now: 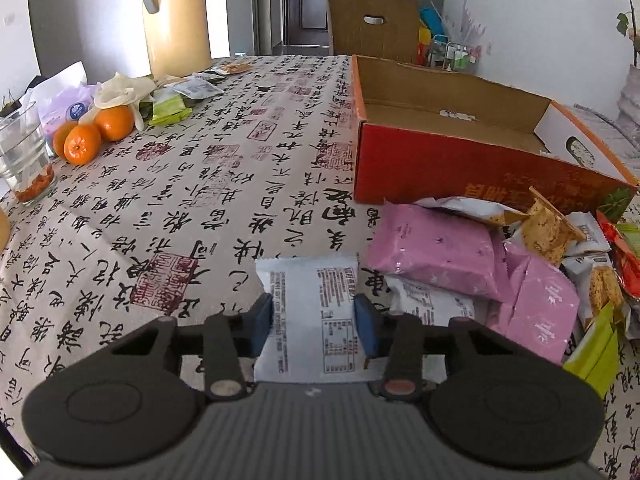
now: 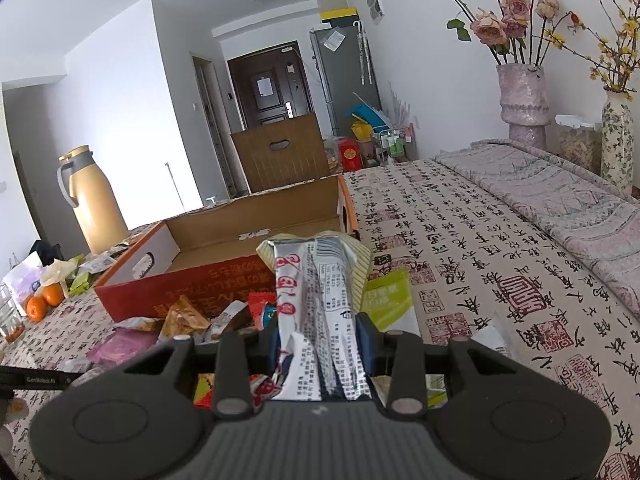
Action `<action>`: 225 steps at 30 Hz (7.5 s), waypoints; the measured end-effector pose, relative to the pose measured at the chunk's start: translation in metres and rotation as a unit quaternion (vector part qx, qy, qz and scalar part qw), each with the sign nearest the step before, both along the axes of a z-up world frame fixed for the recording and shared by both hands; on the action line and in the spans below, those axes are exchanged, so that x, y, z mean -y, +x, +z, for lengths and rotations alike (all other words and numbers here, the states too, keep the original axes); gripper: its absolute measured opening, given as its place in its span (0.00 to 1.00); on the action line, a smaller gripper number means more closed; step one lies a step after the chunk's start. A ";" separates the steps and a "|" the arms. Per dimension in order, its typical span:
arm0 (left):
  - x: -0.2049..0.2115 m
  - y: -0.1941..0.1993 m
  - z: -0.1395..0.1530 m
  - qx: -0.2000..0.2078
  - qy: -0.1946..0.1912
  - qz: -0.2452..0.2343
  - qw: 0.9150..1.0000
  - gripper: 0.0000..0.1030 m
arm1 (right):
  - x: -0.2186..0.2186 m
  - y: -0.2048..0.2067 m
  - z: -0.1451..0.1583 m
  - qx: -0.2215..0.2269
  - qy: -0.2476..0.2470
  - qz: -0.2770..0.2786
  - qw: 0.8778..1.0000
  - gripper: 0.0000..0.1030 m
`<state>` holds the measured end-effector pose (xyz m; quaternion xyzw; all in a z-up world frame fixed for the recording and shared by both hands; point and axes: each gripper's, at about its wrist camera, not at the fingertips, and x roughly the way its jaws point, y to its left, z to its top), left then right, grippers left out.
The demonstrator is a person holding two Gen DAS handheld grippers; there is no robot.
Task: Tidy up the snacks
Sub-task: 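Grasp the white printed packet from the pile with the left gripper, then carry both packets over the box and open both grippers to drop them, then withdraw both grippers from the box back toward the snack pile, then grasp the red-and-blue chip bag with the right gripper while the left gripper grasps a white packet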
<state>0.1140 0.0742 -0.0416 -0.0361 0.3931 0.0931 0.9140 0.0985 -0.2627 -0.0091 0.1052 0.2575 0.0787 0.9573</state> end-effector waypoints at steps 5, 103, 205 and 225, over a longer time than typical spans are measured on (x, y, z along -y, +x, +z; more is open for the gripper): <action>0.001 -0.004 0.007 0.013 0.004 -0.002 1.000 0.42 | 0.001 -0.001 0.001 0.003 -0.001 0.001 1.000 0.35; 0.062 0.078 0.096 0.178 -0.003 -0.046 0.983 1.00 | -0.042 0.126 0.050 0.051 -0.053 0.038 0.997 1.00; 0.030 -0.019 -0.009 0.022 0.012 -0.104 0.994 0.96 | -0.021 -0.013 -0.010 0.020 -0.066 -0.004 0.998 0.48; 0.036 -0.032 -0.003 0.050 -0.004 -0.107 0.993 0.40 | -0.022 -0.019 -0.010 0.019 -0.067 0.003 0.998 0.48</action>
